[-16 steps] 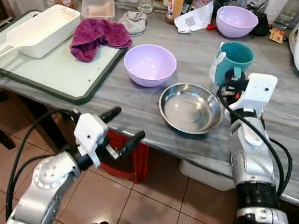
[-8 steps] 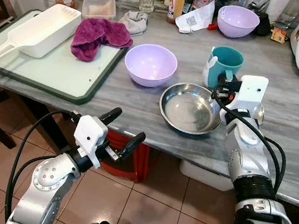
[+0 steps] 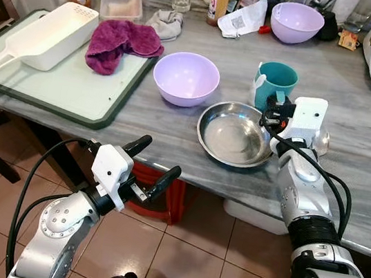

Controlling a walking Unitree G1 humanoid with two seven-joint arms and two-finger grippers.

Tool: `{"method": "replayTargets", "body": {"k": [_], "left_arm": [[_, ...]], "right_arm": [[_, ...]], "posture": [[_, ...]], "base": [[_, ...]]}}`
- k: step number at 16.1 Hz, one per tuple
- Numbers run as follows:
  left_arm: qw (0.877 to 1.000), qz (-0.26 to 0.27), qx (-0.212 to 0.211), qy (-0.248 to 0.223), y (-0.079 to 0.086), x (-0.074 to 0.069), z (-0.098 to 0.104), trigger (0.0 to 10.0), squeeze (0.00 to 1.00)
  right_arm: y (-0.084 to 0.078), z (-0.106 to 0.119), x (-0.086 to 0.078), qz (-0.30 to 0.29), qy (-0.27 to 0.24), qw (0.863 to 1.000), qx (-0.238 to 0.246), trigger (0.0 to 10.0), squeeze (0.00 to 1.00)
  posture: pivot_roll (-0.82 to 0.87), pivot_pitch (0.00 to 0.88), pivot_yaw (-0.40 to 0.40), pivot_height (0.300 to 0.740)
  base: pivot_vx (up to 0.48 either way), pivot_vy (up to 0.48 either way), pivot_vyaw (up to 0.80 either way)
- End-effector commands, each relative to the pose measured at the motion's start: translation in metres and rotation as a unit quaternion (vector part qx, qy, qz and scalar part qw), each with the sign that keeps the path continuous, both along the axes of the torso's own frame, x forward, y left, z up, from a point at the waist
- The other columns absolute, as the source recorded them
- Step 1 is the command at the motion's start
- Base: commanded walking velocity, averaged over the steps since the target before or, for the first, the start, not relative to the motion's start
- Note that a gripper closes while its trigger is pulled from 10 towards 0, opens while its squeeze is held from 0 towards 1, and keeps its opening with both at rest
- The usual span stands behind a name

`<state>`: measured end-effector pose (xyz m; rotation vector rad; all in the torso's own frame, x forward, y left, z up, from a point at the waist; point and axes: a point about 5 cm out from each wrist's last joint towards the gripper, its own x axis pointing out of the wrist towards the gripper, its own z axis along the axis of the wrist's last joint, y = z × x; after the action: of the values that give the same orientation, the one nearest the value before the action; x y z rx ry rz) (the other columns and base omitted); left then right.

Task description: Setting the table

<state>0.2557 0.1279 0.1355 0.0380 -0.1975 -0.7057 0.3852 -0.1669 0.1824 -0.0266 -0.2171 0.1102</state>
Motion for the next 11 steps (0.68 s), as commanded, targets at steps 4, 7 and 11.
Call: {"method": "replayTargets", "body": {"k": [4, 7, 11], "left_arm": [[1.0, -0.002, -0.002, 0.002, -0.0027, -0.0028, 0.0005, 10.0, 0.0], [1.0, 0.001, -0.002, 0.001, -0.003, -0.0022, 0.0016, 10.0, 0.0], [1.0, 0.005, 0.0, 0.002, -0.0021, -0.0014, 0.0014, 10.0, 0.0]], "right_arm": [[-0.0029, -0.0001, 0.0015, 0.008, -0.001, 1.0, -0.016, 10.0, 0.41], [-0.0062, -0.0004, 0.0017, 0.007, -0.002, 1.0, -0.02, 10.0, 1.0], [-0.0096, 0.0041, 0.0023, -0.001, -0.015, 0.999, -0.029, 10.0, 1.0]], "posture": [[-0.09, 0.225, 0.015, 0.74], [-0.09, 0.224, 0.014, 0.74], [-0.09, 0.219, 0.016, 0.74]], "base": [[0.0, 0.0, 0.0], [0.0, 0.0, 0.0], [0.0, 0.0, 0.0]]}}
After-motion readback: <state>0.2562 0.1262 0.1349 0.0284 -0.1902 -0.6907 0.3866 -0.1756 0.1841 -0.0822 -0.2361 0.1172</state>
